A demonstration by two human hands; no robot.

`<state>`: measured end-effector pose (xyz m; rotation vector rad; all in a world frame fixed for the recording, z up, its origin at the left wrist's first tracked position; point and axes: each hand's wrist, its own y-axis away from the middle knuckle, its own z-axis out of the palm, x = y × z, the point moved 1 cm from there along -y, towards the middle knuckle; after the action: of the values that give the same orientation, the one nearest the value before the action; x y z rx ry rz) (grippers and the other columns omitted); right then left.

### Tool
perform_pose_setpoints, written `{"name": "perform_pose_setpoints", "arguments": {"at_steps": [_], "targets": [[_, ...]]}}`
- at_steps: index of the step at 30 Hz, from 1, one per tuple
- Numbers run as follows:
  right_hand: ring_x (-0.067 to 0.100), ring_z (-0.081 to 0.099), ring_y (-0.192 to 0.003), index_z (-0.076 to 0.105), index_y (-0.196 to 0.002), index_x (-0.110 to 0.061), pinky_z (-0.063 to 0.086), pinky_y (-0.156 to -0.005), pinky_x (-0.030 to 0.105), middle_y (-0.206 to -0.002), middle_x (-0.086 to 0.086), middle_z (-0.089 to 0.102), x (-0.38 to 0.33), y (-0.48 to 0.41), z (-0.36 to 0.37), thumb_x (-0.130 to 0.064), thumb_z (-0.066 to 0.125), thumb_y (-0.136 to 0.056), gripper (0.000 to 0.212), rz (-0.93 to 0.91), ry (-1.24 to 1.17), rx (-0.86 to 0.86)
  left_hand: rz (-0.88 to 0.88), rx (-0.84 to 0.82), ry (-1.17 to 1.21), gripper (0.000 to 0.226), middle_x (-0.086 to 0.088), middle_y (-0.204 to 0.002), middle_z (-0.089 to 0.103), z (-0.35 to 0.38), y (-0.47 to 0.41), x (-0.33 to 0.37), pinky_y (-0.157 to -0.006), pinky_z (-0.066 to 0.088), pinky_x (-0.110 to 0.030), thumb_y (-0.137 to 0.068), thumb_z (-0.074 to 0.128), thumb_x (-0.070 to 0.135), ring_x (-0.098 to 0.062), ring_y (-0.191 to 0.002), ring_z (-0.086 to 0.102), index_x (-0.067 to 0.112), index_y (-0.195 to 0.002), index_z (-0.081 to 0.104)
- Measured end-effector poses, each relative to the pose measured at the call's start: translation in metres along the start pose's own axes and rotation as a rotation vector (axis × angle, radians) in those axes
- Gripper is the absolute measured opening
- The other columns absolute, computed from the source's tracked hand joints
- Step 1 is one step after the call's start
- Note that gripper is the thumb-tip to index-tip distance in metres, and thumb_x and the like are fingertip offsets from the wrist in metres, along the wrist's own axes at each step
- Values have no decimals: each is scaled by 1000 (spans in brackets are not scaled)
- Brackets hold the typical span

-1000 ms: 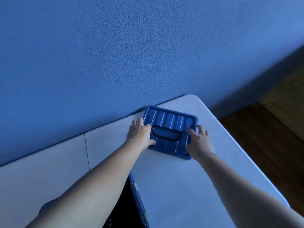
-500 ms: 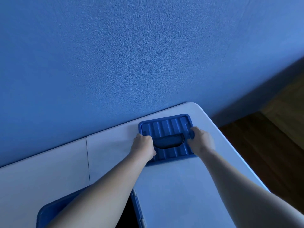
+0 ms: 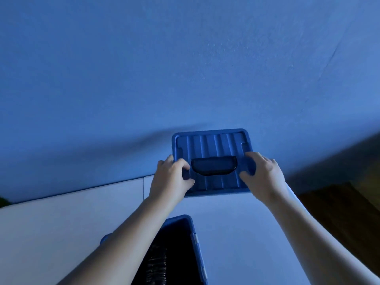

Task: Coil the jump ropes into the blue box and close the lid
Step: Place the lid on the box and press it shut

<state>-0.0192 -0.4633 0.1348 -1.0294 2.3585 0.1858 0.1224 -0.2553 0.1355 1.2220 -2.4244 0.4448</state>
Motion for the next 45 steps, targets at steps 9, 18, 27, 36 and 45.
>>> {"name": "perform_pose_setpoints", "arguments": {"at_steps": [9,18,27,36,45], "targets": [[28,50,-119,54,-140,-20,33,-90,23,-136,0,61,-90,81,7,-14,74,-79,65,-270,-96,10,-80,173,-7,32,-8,-153,45,-95,96,-67,-90,44,-33,-79,81,33,-26,-128,42,31,-109,67],[25,50,-121,54,-141,-21,32,-96,21,-141,1,58,-119,166,33,-12,77,-75,70,-367,-81,-89,-164,228,-10,38,0,-152,47,-117,198,-114,-84,38,-24,-79,82,30,-19,-123,45,29,-114,67],[24,47,-129,50,-145,-16,33,-98,23,-144,1,56,-90,208,55,-14,76,-79,71,-310,-39,-220,-243,121,-27,49,1,-157,42,-87,241,-128,-94,44,-28,-85,76,29,-17,-131,44,32,-131,60],[20,39,-134,42,-149,-16,37,-105,27,-150,-6,48,-62,220,76,-26,68,-86,69,-216,19,-413,-286,-25,-41,54,8,-150,47,-59,254,-136,-96,45,-26,-94,66,32,-14,-130,43,29,-145,48],[14,35,-102,63,-114,-13,44,-84,26,-112,-14,52,-50,217,89,-33,65,-84,36,-323,117,-391,-314,-72,-114,46,4,-136,56,-46,256,-141,-89,51,-31,-94,62,40,-17,-119,46,12,-130,58]]}}
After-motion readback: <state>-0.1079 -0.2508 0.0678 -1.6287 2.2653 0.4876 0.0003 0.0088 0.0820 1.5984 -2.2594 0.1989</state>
